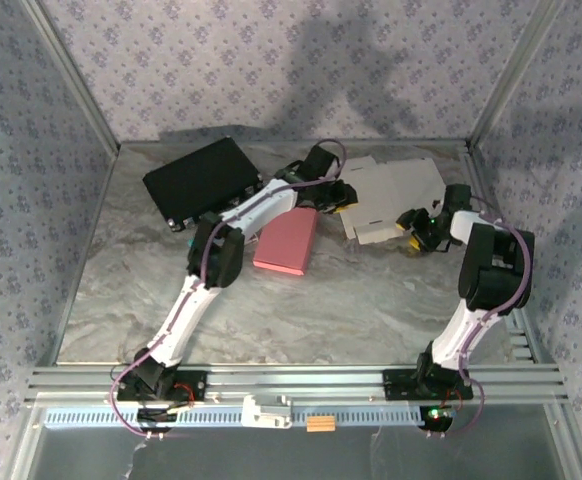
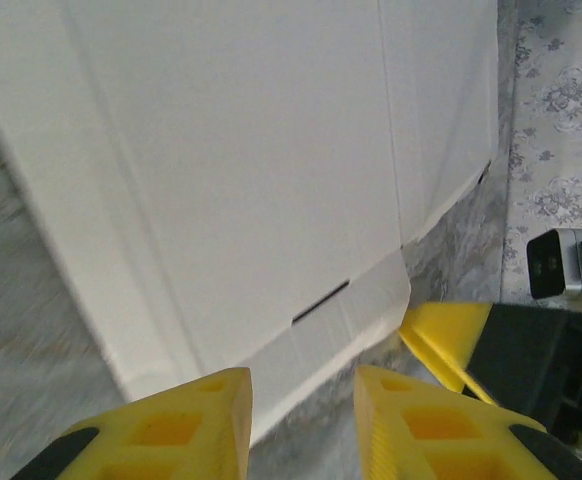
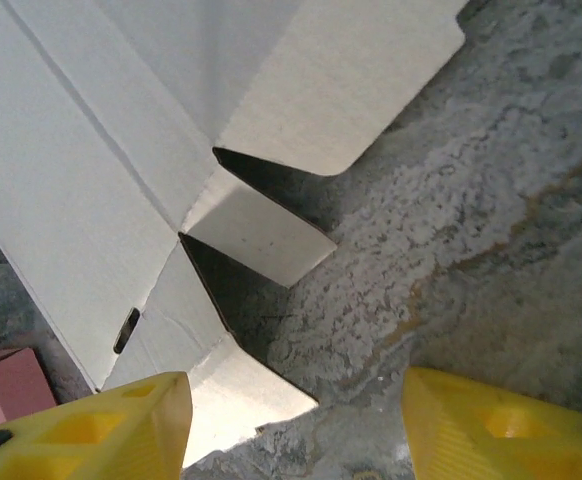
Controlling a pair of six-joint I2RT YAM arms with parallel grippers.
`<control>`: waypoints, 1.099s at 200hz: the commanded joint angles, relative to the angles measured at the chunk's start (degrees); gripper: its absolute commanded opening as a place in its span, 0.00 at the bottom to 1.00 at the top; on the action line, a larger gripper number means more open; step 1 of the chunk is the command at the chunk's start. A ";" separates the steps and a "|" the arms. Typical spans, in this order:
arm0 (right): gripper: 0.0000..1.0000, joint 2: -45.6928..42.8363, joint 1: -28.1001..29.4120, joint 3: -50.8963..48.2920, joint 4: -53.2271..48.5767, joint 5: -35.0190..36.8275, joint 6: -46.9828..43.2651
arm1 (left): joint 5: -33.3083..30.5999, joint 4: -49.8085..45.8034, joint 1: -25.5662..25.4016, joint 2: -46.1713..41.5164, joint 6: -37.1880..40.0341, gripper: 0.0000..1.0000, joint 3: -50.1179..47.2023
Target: Fold the paper box
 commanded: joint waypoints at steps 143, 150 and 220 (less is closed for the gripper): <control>0.39 -3.76 0.17 -10.18 22.70 -14.46 8.75 | 2.62 -12.54 -1.48 13.39 0.73 0.30 15.78; 0.35 -4.43 0.33 -10.74 23.21 -14.17 9.62 | 2.51 -12.59 -1.48 13.18 0.85 0.30 15.90; 0.00 -9.42 1.91 -7.21 16.25 -9.98 13.65 | -4.97 -11.57 -0.55 3.13 1.46 0.42 17.84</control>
